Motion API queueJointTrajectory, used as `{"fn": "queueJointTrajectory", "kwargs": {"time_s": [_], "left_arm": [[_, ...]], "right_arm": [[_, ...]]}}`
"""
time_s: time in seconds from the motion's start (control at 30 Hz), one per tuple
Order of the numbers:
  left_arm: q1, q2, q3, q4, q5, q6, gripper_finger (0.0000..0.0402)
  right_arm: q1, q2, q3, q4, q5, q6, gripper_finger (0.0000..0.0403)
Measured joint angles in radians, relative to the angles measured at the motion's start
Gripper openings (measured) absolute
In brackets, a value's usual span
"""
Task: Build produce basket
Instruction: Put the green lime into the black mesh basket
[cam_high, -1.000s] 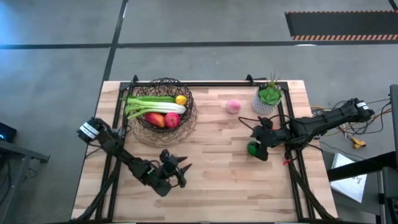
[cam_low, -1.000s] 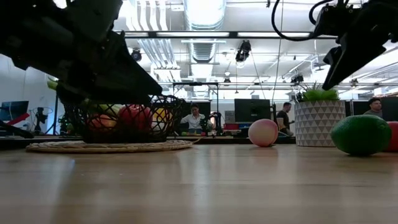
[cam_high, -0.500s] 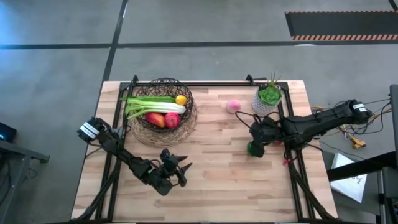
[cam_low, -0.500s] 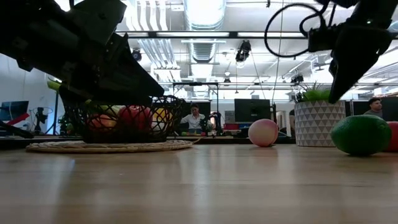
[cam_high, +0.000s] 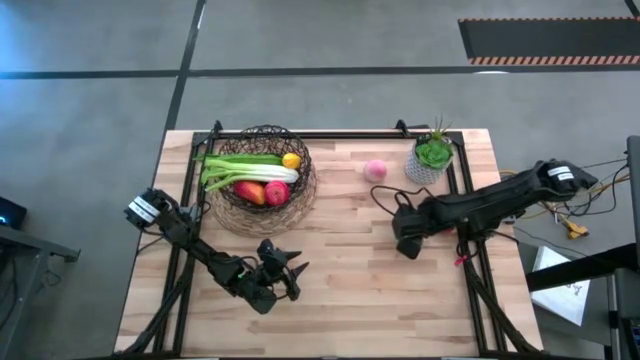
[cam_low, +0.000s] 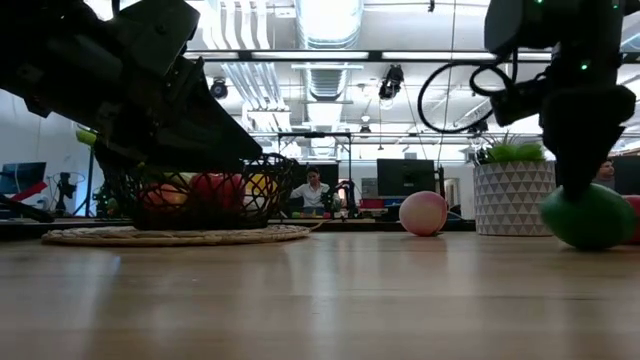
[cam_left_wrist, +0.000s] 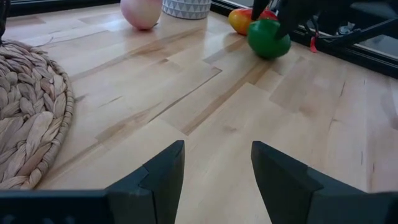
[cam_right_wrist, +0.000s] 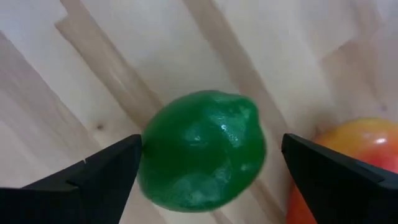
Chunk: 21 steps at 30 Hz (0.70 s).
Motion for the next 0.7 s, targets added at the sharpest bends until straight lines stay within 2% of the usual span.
{"fn": "queueJointTrajectory", "kwargs": {"time_s": [0.4,0.7], "left_arm": [[0.000,0.000,0.000,0.000,0.001,0.000,0.0171],[0.000,0.000,0.000,0.000,0.001,-0.001,0.0171]], "right_arm": [[0.047,0.071,-0.005,0.003,-0.046,0.005,0.0374],[0.096,0.065,-0.009,0.093,-0.047,-0.043,0.0314]]}}
